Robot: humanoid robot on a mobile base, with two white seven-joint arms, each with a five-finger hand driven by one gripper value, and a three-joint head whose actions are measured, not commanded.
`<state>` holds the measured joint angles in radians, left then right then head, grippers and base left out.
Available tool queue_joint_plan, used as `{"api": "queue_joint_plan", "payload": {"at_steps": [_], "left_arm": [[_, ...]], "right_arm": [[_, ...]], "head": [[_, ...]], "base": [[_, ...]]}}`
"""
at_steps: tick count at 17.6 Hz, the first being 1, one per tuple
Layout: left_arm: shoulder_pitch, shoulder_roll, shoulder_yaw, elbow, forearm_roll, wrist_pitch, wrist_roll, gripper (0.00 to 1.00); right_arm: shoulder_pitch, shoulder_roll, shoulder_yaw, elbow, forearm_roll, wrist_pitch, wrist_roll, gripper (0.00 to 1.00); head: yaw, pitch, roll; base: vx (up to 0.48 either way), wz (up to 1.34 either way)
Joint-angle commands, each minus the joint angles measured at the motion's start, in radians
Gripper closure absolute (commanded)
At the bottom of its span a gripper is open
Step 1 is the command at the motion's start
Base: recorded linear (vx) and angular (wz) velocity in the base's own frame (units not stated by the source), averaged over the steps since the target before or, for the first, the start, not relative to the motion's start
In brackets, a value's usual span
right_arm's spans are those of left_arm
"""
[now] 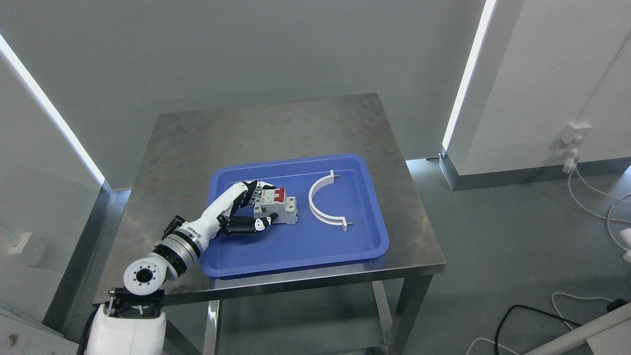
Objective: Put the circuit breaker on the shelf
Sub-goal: 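Close the left hand around the circuit breaker, then lift the circuit breaker out of the tray with the left hand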
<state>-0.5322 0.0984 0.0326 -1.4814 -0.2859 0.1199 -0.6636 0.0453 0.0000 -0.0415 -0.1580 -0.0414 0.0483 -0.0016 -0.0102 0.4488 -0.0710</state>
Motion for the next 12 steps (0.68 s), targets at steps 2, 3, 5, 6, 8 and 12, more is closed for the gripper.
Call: {"api": "queue_joint_plan", "payload": {"at_steps": [2, 3, 5, 6, 8, 12], "left_arm": [[-0.067, -0.081, 0.232, -0.005, 0.008, -0.08, 0.015, 0.89], [-0.077, -0.081, 0.254, -0.017, 0.022, -0.113, 0.047, 0.87], [-0.072, -0.081, 0.303, -0.04, 0.097, -0.181, 0.225, 0.86], [-0.063, -0.081, 0.314, -0.052, 0.122, -0.216, 0.315, 0.86], [0.0, -0.081, 0.305, -0.069, 0.125, -0.366, 0.467, 0.86], [0.13, -0.081, 0.297, -0.135, 0.126, -0.451, 0.487, 0.86]], "right_arm": [[0.001, -0.017, 0.0, 0.0, 0.0, -0.001, -0.001, 0.0], [-0.001, -0.017, 0.0, 0.0, 0.0, -0.001, -0.001, 0.0], [0.001, -0.017, 0.0, 0.0, 0.0, -0.001, -0.001, 0.0], [-0.001, -0.017, 0.0, 0.0, 0.0, -0.001, -0.001, 0.0], [-0.001, -0.017, 0.0, 0.0, 0.0, -0.001, -0.001, 0.0], [-0.001, -0.017, 0.0, 0.0, 0.0, -0.001, -0.001, 0.0]], "head": [[0.0, 0.0, 0.0], [0.0, 0.0, 0.0], [0.0, 0.0, 0.0], [0.0, 0.0, 0.0], [0.0, 0.0, 0.0], [0.0, 0.0, 0.0]], "base": [[0.003, 0.01], [0.012, 0.0], [-0.001, -0.01], [-0.013, -0.02], [-0.008, -0.02], [-0.076, -0.01]]}}
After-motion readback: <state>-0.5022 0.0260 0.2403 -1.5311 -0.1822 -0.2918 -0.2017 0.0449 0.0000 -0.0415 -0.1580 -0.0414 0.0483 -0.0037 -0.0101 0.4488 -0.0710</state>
